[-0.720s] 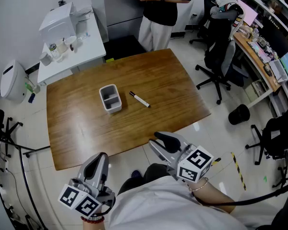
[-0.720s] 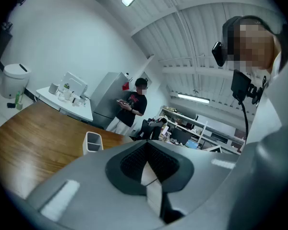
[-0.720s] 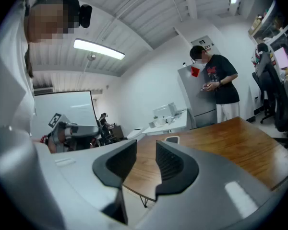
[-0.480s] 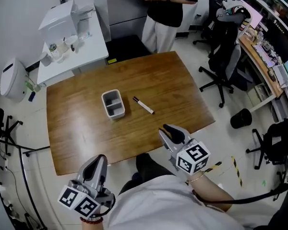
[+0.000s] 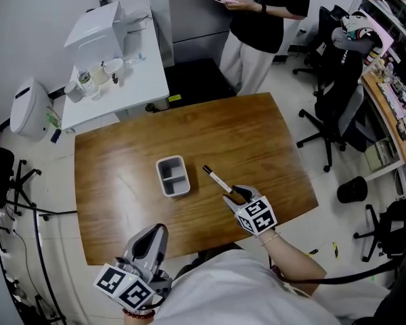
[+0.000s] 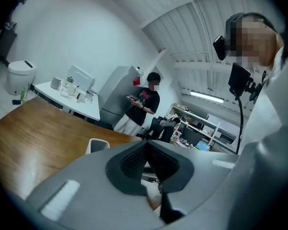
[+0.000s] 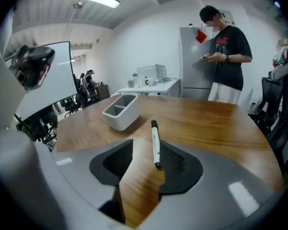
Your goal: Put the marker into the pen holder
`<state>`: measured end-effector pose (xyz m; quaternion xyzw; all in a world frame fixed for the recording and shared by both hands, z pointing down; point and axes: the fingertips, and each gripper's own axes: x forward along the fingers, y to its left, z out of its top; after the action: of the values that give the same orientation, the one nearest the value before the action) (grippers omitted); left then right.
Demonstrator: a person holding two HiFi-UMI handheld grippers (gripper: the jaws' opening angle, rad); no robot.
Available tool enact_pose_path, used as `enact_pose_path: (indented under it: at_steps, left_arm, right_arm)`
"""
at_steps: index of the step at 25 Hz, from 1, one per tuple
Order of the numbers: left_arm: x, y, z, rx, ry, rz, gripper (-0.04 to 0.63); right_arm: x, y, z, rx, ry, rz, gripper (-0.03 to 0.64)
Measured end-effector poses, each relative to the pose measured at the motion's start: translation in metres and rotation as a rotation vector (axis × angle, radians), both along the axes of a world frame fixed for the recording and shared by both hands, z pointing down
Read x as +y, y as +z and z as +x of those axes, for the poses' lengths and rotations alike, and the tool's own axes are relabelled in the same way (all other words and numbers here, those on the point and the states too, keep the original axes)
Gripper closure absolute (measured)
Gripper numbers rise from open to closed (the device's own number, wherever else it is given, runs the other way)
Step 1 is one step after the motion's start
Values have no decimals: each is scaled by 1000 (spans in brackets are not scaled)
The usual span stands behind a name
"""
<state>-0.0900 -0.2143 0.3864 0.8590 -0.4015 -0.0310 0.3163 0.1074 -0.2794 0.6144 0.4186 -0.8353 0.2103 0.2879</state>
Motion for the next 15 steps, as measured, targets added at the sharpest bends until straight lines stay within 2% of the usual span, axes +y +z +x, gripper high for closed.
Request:
enact_pose_path:
  at_steps: [5, 11, 15]
  left_arm:
    - [-21, 4, -12, 0, -55, -15, 594]
    - [-27, 16, -25, -6, -109, -48, 594]
    - [-29, 17, -19, -8, -107, -50, 594]
  right_arm:
    - [-20, 46, 7, 105, -31, -84, 462]
    - [-23, 57, 8, 120, -42, -115, 551]
    - [-25, 56, 11, 121, -65, -120, 558]
